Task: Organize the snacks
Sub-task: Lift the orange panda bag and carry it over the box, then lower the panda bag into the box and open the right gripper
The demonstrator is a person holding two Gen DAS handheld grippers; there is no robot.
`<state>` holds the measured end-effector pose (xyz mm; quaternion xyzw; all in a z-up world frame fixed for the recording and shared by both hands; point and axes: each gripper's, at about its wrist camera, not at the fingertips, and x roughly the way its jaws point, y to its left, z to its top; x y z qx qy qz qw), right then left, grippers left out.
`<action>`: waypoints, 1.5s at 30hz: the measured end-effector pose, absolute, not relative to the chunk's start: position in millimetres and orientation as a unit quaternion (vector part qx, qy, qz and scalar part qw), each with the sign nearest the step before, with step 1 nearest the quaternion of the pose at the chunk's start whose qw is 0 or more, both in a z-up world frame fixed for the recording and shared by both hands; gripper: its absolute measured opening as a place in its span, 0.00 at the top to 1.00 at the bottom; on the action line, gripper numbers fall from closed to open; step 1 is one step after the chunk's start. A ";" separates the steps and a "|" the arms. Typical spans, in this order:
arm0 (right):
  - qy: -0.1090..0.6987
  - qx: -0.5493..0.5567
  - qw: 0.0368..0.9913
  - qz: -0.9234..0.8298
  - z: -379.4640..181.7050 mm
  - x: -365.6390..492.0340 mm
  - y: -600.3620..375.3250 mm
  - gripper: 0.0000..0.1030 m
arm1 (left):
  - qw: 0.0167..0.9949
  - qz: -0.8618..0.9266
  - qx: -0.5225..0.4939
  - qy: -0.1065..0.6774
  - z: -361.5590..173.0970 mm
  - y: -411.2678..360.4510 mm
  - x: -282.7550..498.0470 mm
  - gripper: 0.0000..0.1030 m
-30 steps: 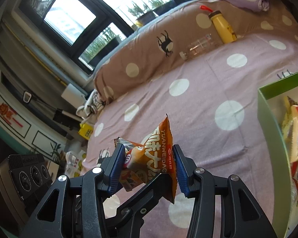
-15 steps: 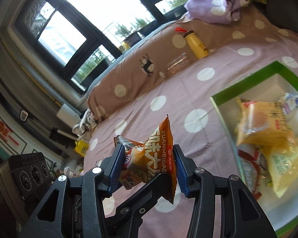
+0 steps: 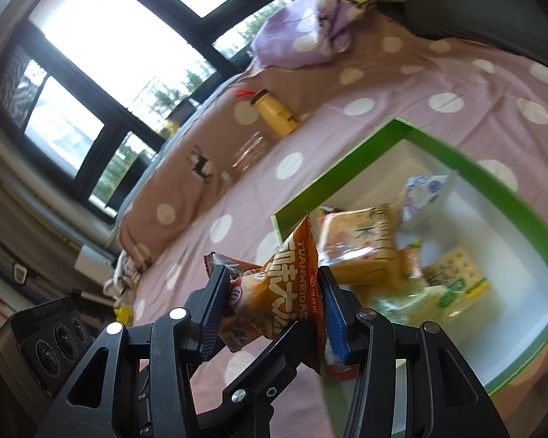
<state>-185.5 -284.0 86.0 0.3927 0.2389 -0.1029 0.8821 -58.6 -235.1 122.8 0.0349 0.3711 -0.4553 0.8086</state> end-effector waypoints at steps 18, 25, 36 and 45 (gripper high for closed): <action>0.242 0.462 0.837 -0.167 52.5 -212.5 -340.2 0.50 | 0.771 -0.477 0.074 0.417 96.1 -296.3 -61.3 0.38; 0.251 0.472 0.826 -0.179 46.1 -213.5 -345.2 0.50 | 0.768 -0.469 0.082 0.429 87.3 -305.0 -58.5 0.37; 0.257 0.478 0.817 -0.194 41.3 -213.0 -349.8 0.50 | 0.767 -0.452 0.077 0.449 76.7 -313.1 -53.1 0.31; 0.257 0.478 0.817 -0.196 42.7 -213.3 -349.0 0.48 | 0.766 -0.454 0.068 0.450 77.3 -306.1 -50.3 0.18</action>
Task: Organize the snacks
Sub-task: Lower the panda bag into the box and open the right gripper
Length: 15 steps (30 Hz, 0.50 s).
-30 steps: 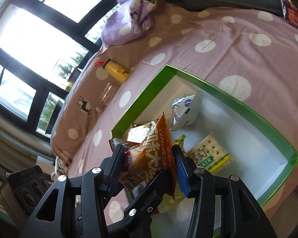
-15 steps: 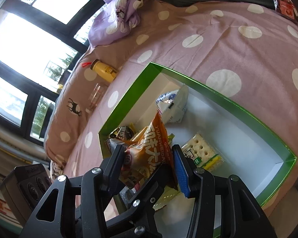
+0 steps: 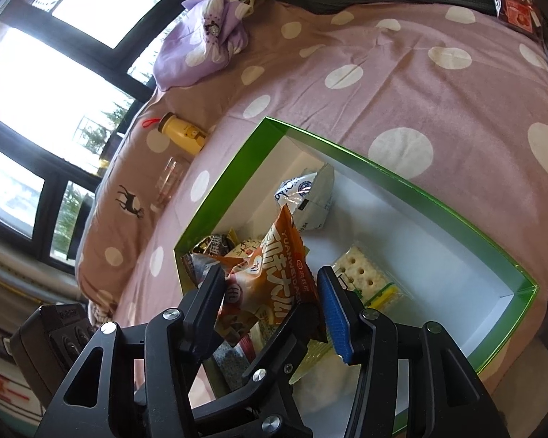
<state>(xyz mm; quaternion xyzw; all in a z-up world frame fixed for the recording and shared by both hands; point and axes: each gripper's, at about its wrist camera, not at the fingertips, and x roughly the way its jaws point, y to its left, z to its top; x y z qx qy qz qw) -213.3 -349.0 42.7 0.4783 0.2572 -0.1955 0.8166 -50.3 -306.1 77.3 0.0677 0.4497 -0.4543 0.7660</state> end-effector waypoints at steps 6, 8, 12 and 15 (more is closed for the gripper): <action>0.257 0.476 0.816 -0.205 46.2 -216.7 -348.1 0.48 | 0.759 -0.461 0.040 0.457 90.5 -294.8 -50.5 0.18; 0.254 0.474 0.817 -0.206 49.2 -218.5 -346.6 0.48 | 0.771 -0.457 0.048 0.440 99.5 -289.9 -55.1 0.16; 0.246 0.459 0.825 -0.219 59.9 -224.8 -340.8 0.48 | 0.795 -0.441 0.056 0.412 115.3 -276.3 -61.3 0.01; 0.239 0.443 0.831 -0.236 69.1 -229.9 -335.3 0.37 | 0.813 -0.422 0.070 0.395 124.9 -264.8 -64.9 0.01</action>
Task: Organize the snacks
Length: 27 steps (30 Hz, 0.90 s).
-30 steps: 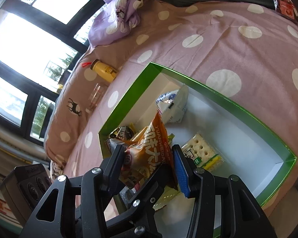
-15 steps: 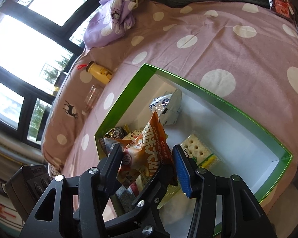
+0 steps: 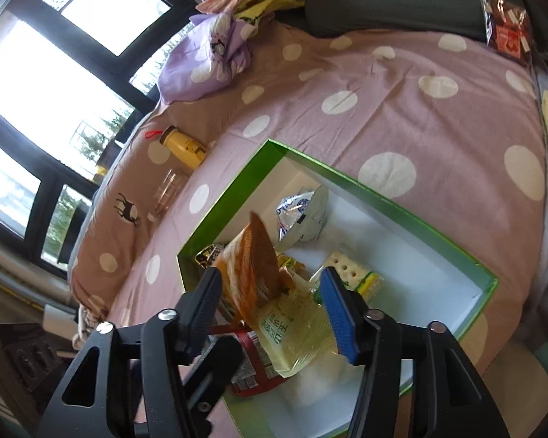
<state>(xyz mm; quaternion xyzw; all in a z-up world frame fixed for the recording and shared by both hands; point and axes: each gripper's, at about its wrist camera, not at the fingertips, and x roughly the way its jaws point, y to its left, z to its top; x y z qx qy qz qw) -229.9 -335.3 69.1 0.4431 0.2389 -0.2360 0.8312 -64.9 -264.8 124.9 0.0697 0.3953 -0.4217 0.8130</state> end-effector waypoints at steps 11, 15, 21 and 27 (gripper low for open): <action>0.215 0.367 0.856 -0.295 104.7 -242.7 -306.1 0.24 | 0.849 -0.370 0.076 0.369 140.8 -221.0 -67.2 0.01; 0.212 0.349 0.865 -0.291 112.3 -242.2 -296.8 0.23 | 0.855 -0.362 0.070 0.364 144.8 -209.9 -68.2 0.01; 0.217 0.334 0.870 -0.292 115.8 -238.8 -286.8 0.23 | 0.858 -0.359 0.064 0.361 147.6 -200.9 -69.1 0.01; 0.221 0.329 0.867 -0.301 117.1 -239.5 -284.7 0.23 | 0.857 -0.360 0.064 0.362 147.3 -200.1 -71.0 0.01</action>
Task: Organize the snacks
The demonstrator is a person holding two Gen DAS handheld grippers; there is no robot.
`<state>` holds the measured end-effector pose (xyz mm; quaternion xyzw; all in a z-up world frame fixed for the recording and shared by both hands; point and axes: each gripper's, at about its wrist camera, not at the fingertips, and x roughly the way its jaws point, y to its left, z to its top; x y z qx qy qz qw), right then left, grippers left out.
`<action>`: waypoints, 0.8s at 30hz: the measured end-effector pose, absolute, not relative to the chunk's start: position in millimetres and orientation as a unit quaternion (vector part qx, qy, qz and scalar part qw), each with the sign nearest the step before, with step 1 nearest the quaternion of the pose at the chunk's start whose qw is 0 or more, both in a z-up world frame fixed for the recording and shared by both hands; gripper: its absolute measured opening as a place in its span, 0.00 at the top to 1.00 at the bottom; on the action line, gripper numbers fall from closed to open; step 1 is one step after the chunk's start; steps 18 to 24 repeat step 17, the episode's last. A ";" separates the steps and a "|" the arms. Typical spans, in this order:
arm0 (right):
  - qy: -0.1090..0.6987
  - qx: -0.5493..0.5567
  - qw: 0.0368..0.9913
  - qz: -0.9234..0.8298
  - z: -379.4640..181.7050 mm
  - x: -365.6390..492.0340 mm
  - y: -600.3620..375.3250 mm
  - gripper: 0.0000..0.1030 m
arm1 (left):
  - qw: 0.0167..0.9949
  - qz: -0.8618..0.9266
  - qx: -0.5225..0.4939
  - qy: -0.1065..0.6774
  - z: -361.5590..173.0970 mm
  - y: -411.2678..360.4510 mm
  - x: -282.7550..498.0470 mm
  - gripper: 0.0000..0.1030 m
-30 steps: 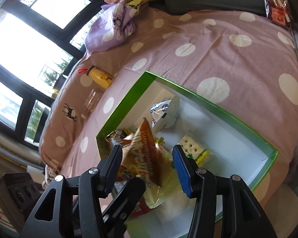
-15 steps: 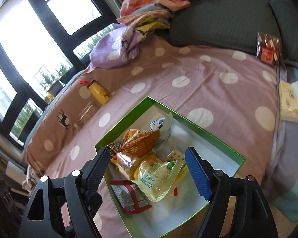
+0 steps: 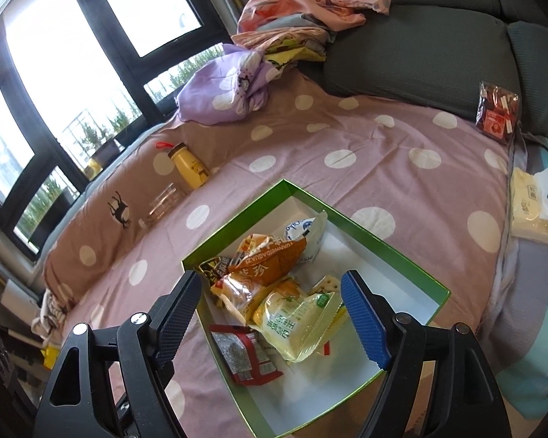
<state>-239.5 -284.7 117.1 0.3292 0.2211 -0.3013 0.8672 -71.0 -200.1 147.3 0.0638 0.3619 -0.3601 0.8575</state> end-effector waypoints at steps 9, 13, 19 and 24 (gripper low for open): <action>0.231 0.322 0.864 -0.311 117.0 -237.8 -282.0 0.23 | 0.857 -0.358 0.063 0.364 146.7 -198.4 -72.8 0.01; 0.234 0.320 0.862 -0.317 117.8 -237.9 -281.4 0.23 | 0.857 -0.358 0.066 0.365 146.3 -199.1 -74.3 0.01; 0.240 0.313 0.861 -0.321 117.6 -236.5 -280.1 0.23 | 0.857 -0.355 0.065 0.368 145.5 -196.0 -75.5 0.01; 0.240 0.313 0.861 -0.321 117.6 -236.5 -280.1 0.23 | 0.857 -0.355 0.065 0.368 145.5 -196.0 -75.5 0.01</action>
